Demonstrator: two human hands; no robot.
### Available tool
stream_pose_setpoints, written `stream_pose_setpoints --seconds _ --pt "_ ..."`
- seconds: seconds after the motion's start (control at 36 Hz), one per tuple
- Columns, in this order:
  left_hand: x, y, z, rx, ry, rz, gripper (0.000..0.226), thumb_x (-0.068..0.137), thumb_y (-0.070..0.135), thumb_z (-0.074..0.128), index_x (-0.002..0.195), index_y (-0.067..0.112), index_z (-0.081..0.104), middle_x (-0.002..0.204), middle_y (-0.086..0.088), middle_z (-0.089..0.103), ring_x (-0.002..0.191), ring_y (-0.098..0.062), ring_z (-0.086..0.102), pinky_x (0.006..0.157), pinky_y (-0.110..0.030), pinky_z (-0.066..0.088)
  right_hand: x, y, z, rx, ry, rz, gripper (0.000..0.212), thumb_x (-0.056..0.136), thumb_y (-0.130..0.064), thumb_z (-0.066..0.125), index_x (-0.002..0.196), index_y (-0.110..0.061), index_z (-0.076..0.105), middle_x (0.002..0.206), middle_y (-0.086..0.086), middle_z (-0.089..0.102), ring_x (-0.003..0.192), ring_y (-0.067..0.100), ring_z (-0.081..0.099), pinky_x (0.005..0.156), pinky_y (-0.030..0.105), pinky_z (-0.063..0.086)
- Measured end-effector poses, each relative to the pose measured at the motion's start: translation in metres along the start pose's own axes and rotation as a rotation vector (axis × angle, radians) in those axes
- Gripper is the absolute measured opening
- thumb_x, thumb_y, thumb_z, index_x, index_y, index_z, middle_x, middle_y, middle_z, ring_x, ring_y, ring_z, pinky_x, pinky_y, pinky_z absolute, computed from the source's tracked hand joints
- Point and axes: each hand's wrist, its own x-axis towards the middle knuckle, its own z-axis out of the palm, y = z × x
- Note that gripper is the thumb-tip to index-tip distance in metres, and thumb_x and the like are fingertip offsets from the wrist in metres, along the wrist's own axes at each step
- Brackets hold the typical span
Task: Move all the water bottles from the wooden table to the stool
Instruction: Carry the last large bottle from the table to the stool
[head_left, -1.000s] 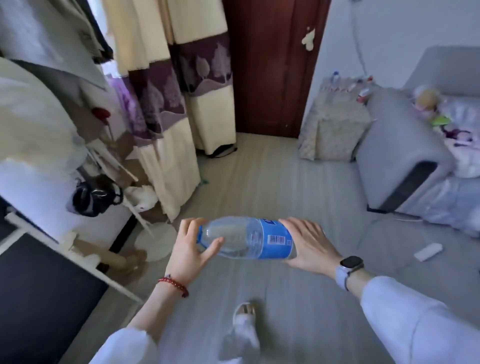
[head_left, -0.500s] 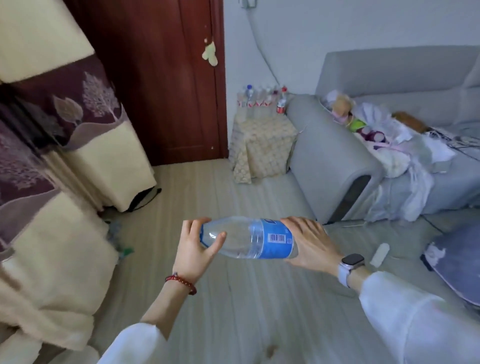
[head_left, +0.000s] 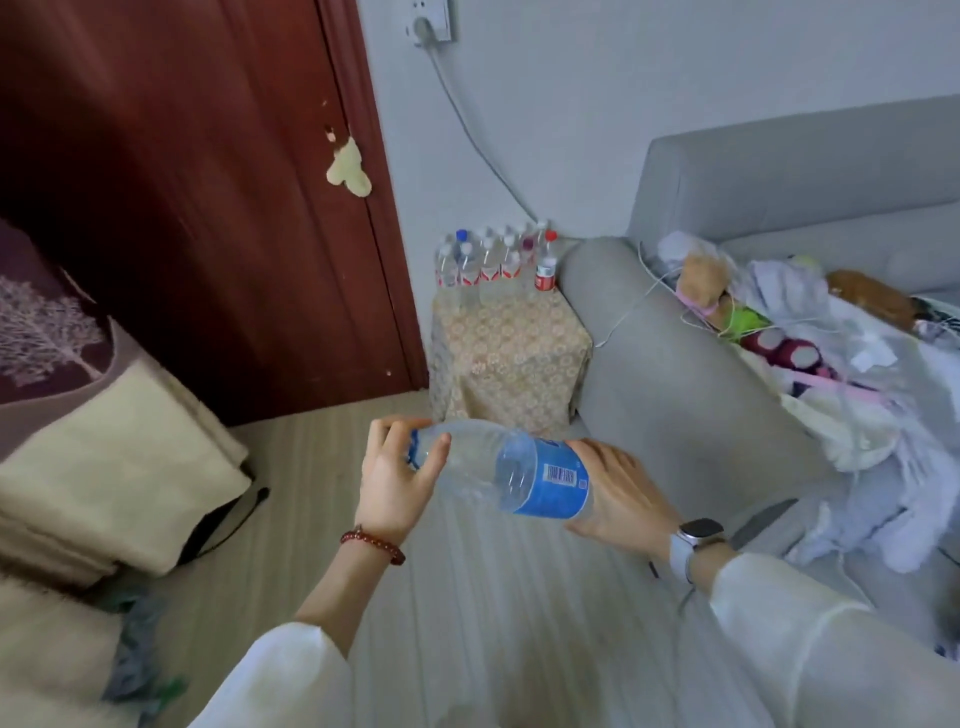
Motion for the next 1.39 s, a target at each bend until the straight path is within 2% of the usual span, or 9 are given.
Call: stream_pose_setpoints --seconds 0.14,0.64,0.81,0.92,0.97,1.03,1.11,1.19,1.39 --pt "0.095 -0.019 0.042 0.027 0.029 -0.002 0.010 0.088 0.007 0.054 0.093 0.003 0.063 0.093 -0.009 0.053 0.081 -0.016 0.052 0.076 -0.014 0.034 0.100 0.038 0.005 0.025 -0.031 -0.020 0.085 0.054 -0.047 0.065 0.129 -0.027 0.031 0.119 -0.002 0.054 0.106 0.021 0.054 0.091 0.033 0.045" --pt "0.449 -0.110 0.196 0.162 -0.040 0.057 0.005 0.080 -0.004 0.060 0.084 -0.001 0.059 0.084 -0.012 0.057 0.076 -0.020 0.055 0.073 -0.016 0.039 0.490 0.161 0.038 0.277 -0.244 0.034 0.086 0.061 -0.064 0.065 0.131 -0.021 0.035 0.128 -0.001 0.049 0.115 0.020 0.049 0.097 0.043 0.042" --pt "0.518 -0.132 0.245 0.236 -0.088 0.072 0.005 0.077 0.000 0.065 0.080 0.000 0.061 0.083 -0.012 0.057 0.075 -0.022 0.057 0.069 -0.022 0.045 0.581 0.190 0.080 0.490 -0.371 0.021 0.063 0.066 -0.050 0.071 0.119 -0.031 0.042 0.117 -0.005 0.055 0.103 0.011 0.055 0.088 0.026 0.045" --pt "0.551 -0.151 0.288 0.288 -0.107 0.047 0.009 0.073 0.000 0.070 0.078 0.001 0.062 0.083 -0.012 0.058 0.074 -0.020 0.058 0.068 -0.013 0.042 0.637 0.216 0.114 0.596 -0.455 0.027 0.041 0.075 -0.043 0.066 0.108 -0.025 0.049 0.106 -0.002 0.057 0.096 0.014 0.056 0.084 0.037 0.048" --pt "0.566 -0.160 0.309 0.311 -0.151 0.074 0.010 0.071 0.001 0.071 0.078 0.001 0.063 0.084 -0.013 0.058 0.075 -0.022 0.058 0.064 -0.019 0.046 0.657 0.228 0.127 0.618 -0.479 0.045 0.042 0.079 -0.041 0.061 0.115 -0.025 0.047 0.115 -0.001 0.054 0.104 0.011 0.052 0.093 0.038 0.045" --pt "0.576 -0.168 0.326 0.350 -0.219 0.087 0.012 0.070 0.001 0.072 0.078 0.001 0.063 0.084 -0.016 0.059 0.075 -0.027 0.059 0.059 -0.028 0.052 0.672 0.235 0.133 0.627 -0.498 0.060 0.051 0.085 -0.031 0.058 0.131 -0.030 0.036 0.136 -0.001 0.045 0.120 0.005 0.040 0.105 0.025 0.033" --pt "0.585 -0.177 0.345 0.394 -0.307 0.041 0.016 0.067 0.000 0.075 0.077 0.000 0.064 0.085 -0.017 0.059 0.077 -0.031 0.060 0.052 -0.035 0.054 0.689 0.242 0.139 0.623 -0.545 0.060 0.067 0.088 -0.025 0.056 0.141 -0.036 0.017 0.150 -0.006 0.028 0.127 0.012 0.041 0.100 0.025 0.035" --pt "0.594 -0.188 0.356 0.418 -0.338 -0.023 0.020 0.063 -0.002 0.078 0.078 0.000 0.065 0.086 -0.018 0.060 0.078 -0.033 0.060 0.052 -0.037 0.055 0.706 0.242 0.140 0.615 -0.629 0.041 0.073 0.089 -0.018 0.054 0.144 -0.035 0.009 0.153 -0.005 0.024 0.120 0.026 0.051 0.097 0.042 0.045" --pt "0.615 -0.204 0.359 0.470 -0.321 -0.090 0.020 0.065 0.001 0.078 0.081 0.000 0.065 0.089 -0.020 0.059 0.083 -0.035 0.059 0.055 -0.036 0.054 0.727 0.230 0.139 0.721 -0.747 0.050 0.070 0.092 -0.010 0.047 0.145 -0.030 0.006 0.142 0.006 0.044 0.127 0.021 0.046 0.099 0.028 0.039"
